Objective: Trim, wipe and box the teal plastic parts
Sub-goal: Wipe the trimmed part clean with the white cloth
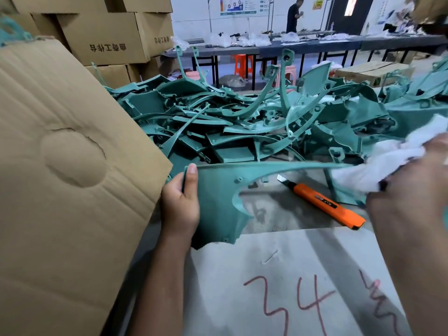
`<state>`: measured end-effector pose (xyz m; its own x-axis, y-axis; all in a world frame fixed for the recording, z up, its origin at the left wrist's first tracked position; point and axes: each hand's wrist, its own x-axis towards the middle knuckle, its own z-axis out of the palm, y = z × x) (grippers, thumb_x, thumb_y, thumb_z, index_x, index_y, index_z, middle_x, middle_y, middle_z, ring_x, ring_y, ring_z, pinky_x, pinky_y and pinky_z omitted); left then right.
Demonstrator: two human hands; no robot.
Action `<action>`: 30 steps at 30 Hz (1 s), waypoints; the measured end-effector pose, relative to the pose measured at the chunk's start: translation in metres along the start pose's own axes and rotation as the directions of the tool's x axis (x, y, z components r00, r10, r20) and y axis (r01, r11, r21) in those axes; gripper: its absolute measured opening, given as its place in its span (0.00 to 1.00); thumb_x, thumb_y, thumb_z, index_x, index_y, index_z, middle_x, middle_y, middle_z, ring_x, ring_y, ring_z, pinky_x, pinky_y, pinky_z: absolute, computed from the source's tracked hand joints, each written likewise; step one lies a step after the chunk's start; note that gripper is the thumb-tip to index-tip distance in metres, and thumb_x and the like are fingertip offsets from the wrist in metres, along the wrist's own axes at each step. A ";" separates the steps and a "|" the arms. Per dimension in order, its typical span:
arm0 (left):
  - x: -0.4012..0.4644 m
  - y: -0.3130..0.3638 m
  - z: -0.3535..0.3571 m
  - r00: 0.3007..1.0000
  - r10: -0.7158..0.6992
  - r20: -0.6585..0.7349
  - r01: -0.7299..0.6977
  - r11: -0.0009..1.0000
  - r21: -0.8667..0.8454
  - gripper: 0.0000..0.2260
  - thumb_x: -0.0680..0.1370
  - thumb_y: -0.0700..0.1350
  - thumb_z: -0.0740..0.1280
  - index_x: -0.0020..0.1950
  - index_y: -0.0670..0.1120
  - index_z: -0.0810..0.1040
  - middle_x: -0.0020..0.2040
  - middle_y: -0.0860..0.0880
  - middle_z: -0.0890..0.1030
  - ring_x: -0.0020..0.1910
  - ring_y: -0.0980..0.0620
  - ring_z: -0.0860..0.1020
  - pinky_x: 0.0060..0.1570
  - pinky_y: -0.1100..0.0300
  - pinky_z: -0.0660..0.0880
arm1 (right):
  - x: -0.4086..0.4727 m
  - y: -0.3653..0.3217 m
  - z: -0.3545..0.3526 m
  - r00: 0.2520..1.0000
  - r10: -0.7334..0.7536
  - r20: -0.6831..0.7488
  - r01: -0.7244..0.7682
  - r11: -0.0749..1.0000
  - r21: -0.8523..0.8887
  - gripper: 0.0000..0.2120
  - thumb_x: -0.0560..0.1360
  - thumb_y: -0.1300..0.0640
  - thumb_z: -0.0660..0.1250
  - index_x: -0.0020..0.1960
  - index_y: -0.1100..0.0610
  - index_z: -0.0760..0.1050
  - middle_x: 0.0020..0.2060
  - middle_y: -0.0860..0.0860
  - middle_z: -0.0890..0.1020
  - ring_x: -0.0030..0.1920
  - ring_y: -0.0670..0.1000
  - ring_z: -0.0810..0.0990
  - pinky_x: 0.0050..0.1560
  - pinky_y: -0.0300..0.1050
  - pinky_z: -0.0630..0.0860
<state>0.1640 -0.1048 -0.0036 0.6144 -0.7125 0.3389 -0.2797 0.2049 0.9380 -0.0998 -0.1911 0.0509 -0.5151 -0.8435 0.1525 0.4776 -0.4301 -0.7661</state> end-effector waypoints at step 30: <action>-0.032 0.022 0.028 0.849 0.528 -0.034 -0.516 0.840 0.166 0.13 0.84 0.54 0.60 0.41 0.52 0.71 0.33 0.58 0.70 0.32 0.57 0.71 0.32 0.58 0.64 | -0.074 0.039 0.042 0.442 -0.241 0.864 0.897 0.141 -0.420 0.24 0.84 0.40 0.46 0.39 0.53 0.68 0.29 0.49 0.70 0.28 0.59 0.74 0.30 0.50 0.68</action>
<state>0.1172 -0.0965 0.0039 0.3990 -0.4736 0.7852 -0.6748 0.4281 0.6011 -0.0135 -0.1585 0.0359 0.2722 -0.5471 0.7916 -0.6934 -0.6819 -0.2329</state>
